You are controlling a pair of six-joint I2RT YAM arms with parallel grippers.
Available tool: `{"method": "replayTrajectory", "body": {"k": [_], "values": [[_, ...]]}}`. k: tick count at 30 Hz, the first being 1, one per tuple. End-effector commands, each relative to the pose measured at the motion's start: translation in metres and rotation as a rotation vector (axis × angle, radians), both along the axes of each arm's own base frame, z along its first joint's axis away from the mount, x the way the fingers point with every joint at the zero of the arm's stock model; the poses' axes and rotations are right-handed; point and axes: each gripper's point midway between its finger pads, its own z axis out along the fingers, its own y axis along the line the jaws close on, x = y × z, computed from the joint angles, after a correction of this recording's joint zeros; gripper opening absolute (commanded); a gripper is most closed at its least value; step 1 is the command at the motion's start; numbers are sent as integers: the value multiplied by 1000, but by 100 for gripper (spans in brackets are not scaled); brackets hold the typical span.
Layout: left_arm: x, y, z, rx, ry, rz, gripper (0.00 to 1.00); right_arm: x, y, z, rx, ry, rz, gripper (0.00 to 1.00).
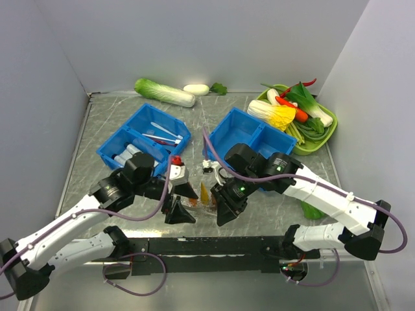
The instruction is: Prepare toiletry sets of a toothbrush and toothpaste on the tray
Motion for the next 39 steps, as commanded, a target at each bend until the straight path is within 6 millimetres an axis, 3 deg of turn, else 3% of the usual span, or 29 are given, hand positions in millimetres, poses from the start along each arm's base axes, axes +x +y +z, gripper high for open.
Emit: {"method": "replayTrajectory", "body": {"k": [1, 4, 7, 17, 21, 22, 27, 30, 31, 32, 35, 39], "values": [[-26, -6, 7, -13, 91, -141, 87, -10, 1, 10, 39, 27, 68, 14], [-29, -9, 3, 4, 119, -162, 73, -7, 2, 8, 32, 25, 74, 14], [-31, -11, 1, 5, 133, -173, 66, -7, 4, 8, 30, 30, 82, 14], [-39, -18, -13, 59, 156, -202, 54, -8, 5, 10, 36, 38, 95, 13], [-38, -20, -16, 66, 168, -200, 40, -8, 5, 9, 34, 37, 95, 13], [-38, -20, -16, 67, 165, -196, 29, -7, 5, 9, 34, 35, 93, 13], [-35, -21, -16, 63, 155, -178, 1, 0, 3, 11, 33, -17, 63, 16], [-32, -22, -14, 51, 136, -160, 1, 6, 4, 14, 43, -42, 34, 30], [-29, -23, -13, 43, 124, -149, 1, 9, 4, 17, 55, -59, 22, 42], [-29, -23, -12, 39, 130, -138, 1, 13, 3, 20, 61, -77, 0, 47], [-16, -29, -5, -15, 91, -61, 1, 42, -2, 34, 98, -185, -141, 67], [11, -33, 25, -168, 10, 120, 1, 84, -24, 75, 199, -367, -406, 78]]}}
